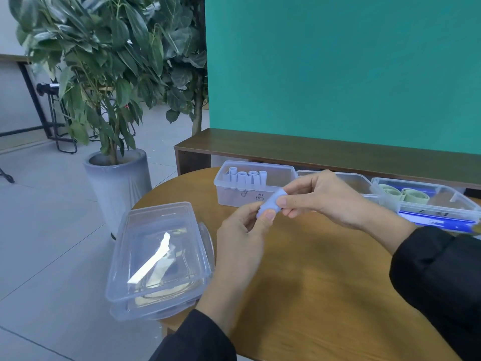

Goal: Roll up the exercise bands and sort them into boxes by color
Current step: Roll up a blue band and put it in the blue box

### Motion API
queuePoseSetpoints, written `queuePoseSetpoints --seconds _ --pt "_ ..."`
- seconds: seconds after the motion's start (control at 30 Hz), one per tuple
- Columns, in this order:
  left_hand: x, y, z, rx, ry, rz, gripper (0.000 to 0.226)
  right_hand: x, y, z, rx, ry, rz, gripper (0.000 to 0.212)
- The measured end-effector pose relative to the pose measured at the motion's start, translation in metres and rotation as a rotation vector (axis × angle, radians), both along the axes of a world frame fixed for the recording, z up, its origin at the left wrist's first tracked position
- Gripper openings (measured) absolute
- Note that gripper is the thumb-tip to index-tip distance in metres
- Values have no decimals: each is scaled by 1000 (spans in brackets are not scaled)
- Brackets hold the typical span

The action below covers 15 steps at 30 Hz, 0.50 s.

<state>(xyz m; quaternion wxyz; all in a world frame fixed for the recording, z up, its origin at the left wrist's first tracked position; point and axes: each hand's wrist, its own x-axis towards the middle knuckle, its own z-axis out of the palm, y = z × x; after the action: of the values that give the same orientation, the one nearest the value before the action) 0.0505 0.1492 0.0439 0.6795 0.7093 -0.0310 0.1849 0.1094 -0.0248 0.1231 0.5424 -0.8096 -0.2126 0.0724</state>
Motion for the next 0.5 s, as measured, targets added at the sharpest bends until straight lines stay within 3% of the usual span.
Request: queuePoseSetpoints --seconds 0.1,0.13,0.33,0.5 --pt "2 -6 -1 -46 62 -39 64 16 -7 15 -38 -47 -89 18" --pt "3 -7 -1 -51 67 -36 69 25 -10 21 -43 -81 -132 21" --pt "13 -7 -3 -1 74 76 47 107 -19 19 -268 -236 -339 28" --pt "24 -7 -7 -23 107 103 37 155 -13 -4 -498 -289 -344 29"
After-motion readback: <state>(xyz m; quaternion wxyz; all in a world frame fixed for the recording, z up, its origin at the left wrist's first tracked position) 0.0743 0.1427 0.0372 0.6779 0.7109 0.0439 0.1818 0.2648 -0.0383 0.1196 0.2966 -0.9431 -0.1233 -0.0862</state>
